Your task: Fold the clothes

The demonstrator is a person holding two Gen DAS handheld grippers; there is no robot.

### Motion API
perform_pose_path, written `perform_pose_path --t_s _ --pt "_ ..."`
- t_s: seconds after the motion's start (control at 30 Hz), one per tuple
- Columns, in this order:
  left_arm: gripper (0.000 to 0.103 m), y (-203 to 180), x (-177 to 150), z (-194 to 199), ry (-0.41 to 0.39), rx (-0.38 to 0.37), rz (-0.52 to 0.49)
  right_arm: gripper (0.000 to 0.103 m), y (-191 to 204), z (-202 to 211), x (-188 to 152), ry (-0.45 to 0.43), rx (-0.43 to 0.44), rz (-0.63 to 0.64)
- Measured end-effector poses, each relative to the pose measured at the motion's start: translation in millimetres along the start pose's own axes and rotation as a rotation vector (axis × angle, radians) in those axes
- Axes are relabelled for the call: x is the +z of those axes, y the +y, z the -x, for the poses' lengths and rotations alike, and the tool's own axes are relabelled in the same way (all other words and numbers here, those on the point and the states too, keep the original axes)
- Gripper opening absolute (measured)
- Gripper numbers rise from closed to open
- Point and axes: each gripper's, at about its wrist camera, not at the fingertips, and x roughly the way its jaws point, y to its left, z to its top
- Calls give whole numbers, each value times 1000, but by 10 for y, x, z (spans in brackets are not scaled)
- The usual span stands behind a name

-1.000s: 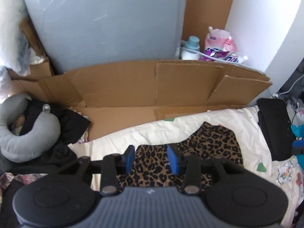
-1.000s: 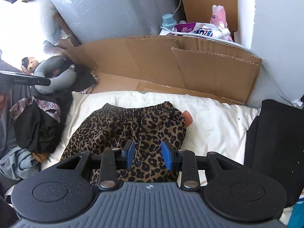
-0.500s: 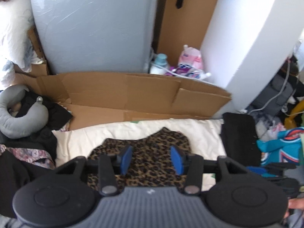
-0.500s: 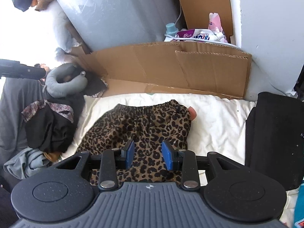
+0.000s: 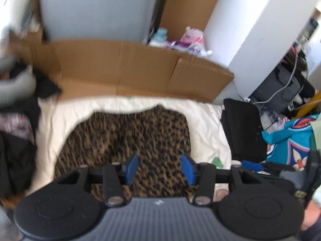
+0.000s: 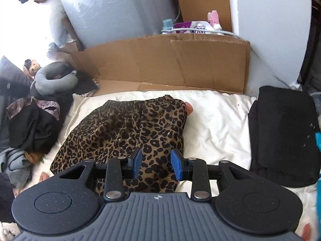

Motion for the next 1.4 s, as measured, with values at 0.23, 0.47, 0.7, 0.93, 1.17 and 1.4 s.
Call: perform_pose_path --t_s 0.23,0.47,0.7,0.93,1.17,1.4 --pt "51 322 -221 -190 64 -19 55 39 -45 -473 -397 35 26 -37" --pt "52 236 -315 -561 129 -9 -2 39 -163 -824 -737 2 16 -101" --pt "54 67 -414 -845 165 16 -57 39 -345 -1199 -1006 -17 -28 -186" --pt "54 -19 -461 -955 177 54 -90 39 -483 -1513 -1241 -51 -16 -285" --pt "55 -122 -444 -1031 191 27 -81 33 -412 -1723 -1408 -21 23 -341" --pt "55 -246 -494 -1031 180 26 -124 1 -438 -1625 -1411 -25 -2 -397"
